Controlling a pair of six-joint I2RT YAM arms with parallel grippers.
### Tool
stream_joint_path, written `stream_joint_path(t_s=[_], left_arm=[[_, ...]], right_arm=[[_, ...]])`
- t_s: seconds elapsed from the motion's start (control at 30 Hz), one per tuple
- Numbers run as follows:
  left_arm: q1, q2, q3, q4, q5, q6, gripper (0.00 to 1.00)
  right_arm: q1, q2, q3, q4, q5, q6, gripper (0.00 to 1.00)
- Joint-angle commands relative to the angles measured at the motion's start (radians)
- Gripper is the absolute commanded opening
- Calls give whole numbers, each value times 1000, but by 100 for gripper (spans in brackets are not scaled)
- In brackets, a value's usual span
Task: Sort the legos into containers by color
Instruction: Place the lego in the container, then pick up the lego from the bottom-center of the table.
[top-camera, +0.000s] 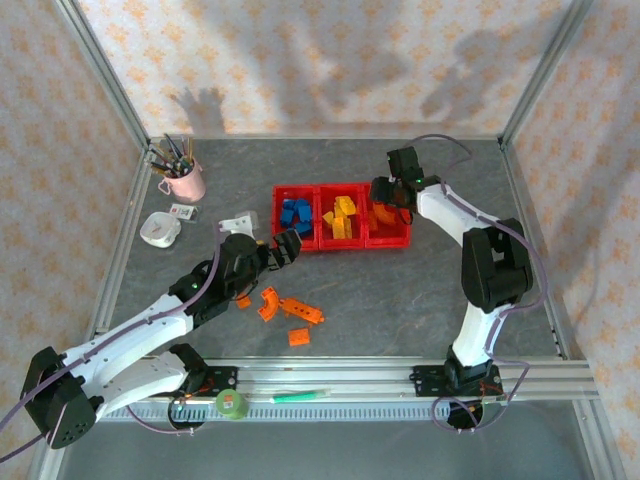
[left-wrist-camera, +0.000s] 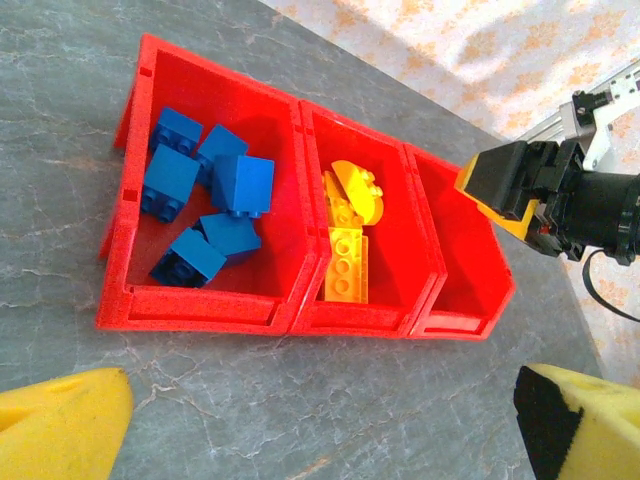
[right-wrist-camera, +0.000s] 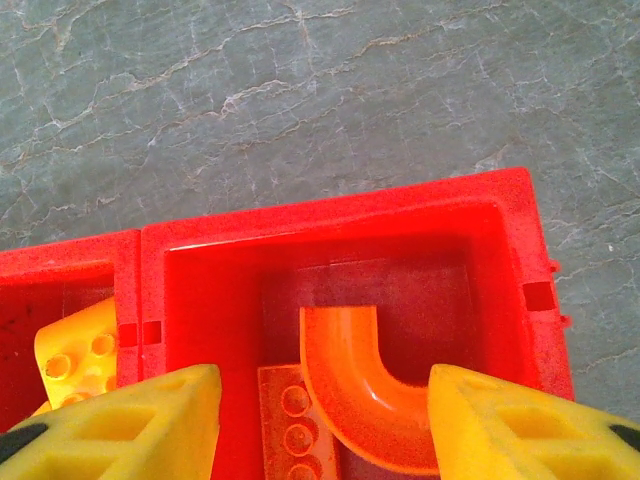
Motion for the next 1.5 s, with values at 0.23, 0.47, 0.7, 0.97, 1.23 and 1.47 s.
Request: stream_joint_path(t_s=[0.23, 0.47, 0.7, 0.97, 1.23, 1.47], left_arm=[[10, -91, 15, -45, -13, 22, 99], [12, -192, -14, -154, -54, 13, 99], [12, -284, -41, -251, -78, -22, 99], [12, -398, -55, -382, -124, -81, 99], [12, -473, -46, -499, -175, -131, 99], [11, -509, -37, -553, -205, -151, 99]], right_arm=[[119, -172, -87, -20, 35, 39, 64], [284, -254, -164, -21, 70, 97, 68], [485, -253, -186, -15, 84, 179, 71], [696, -123, -103, -35, 131, 240, 75], [823, 61, 39, -93, 171, 307, 78], [873, 198, 160, -143, 214, 298, 77]])
